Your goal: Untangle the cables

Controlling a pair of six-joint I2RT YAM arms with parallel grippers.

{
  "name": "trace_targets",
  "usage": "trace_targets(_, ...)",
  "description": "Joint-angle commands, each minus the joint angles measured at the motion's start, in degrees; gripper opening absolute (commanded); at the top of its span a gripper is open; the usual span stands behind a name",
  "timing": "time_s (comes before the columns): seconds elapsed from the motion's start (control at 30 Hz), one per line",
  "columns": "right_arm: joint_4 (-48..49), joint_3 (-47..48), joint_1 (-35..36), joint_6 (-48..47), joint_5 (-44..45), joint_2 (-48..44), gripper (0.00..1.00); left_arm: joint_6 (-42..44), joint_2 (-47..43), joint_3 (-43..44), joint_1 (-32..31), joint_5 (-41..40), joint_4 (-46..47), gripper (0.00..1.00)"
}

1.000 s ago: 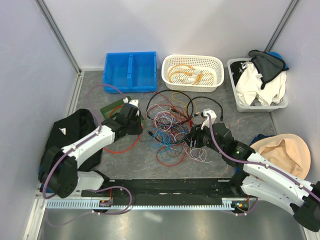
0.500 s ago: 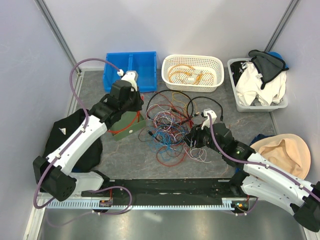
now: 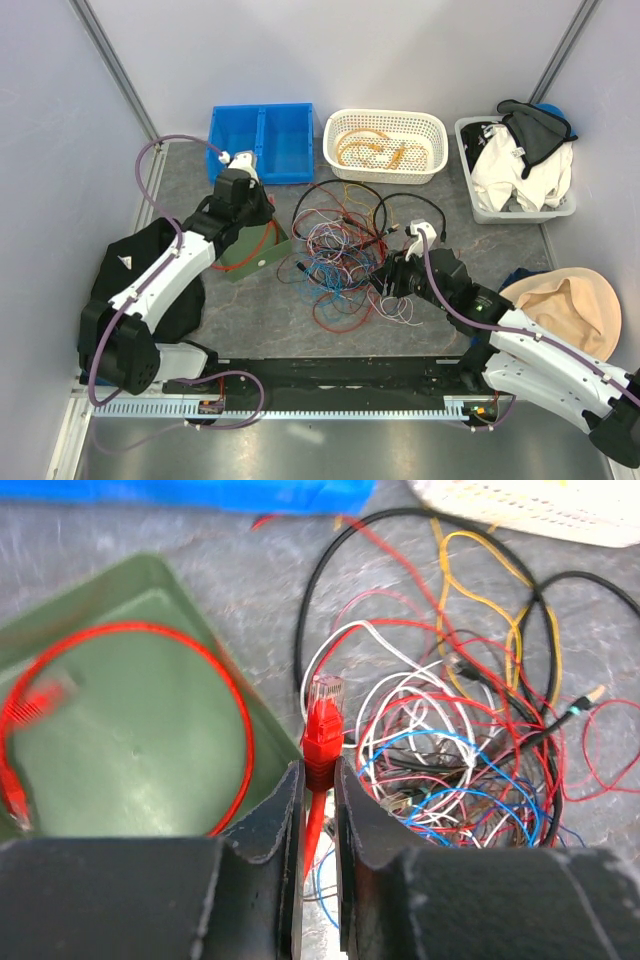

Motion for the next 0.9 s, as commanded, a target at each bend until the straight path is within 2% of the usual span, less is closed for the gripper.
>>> trace_targets(0.0,1.1,-0.4,0.1,-0.2,0.7,-0.4,0.57,-5.5,-2.4,-4.8,3.6,2.7,9.6,0.02)
trace_targets(0.07,1.3,-0.5,0.1,-0.2,0.5,0.0,0.57,-6.3,-3.0,-6.6,4.9,2.0,11.9,0.02)
trace_targets(0.13,1.1,-0.6,0.1,-0.3,0.7,-0.3,0.57,-4.9,-3.6,-7.9,5.0,-2.3,12.6,0.02)
trace_targets(0.2,0.9,-0.9,0.1,-0.3,1.2,-0.6,0.57,-3.5,-3.6,-7.9,5.0,-7.2,11.2,0.02)
trace_targets(0.3,1.2,-1.0,0.0,-0.1,1.3,-0.7,0.57,-2.0,-1.5,-6.7,5.6,-9.7,8.2,0.02)
trace_targets(0.4,1.7,-0.9,0.1,-0.1,0.8,0.0,0.57,-2.6,1.9,-5.5,6.3,-8.8,7.0,0.02)
trace_targets(0.53,1.3,-0.9,0.1,-0.1,0.4,0.1,0.57,-4.1,9.5,-0.9,7.0,-6.8,0.1,0.02)
trace_targets(0.87,1.0,-1.3,0.1,-0.4,1.5,-0.9,0.57,-6.9,19.3,7.1,7.8,1.4,-9.5,0.02)
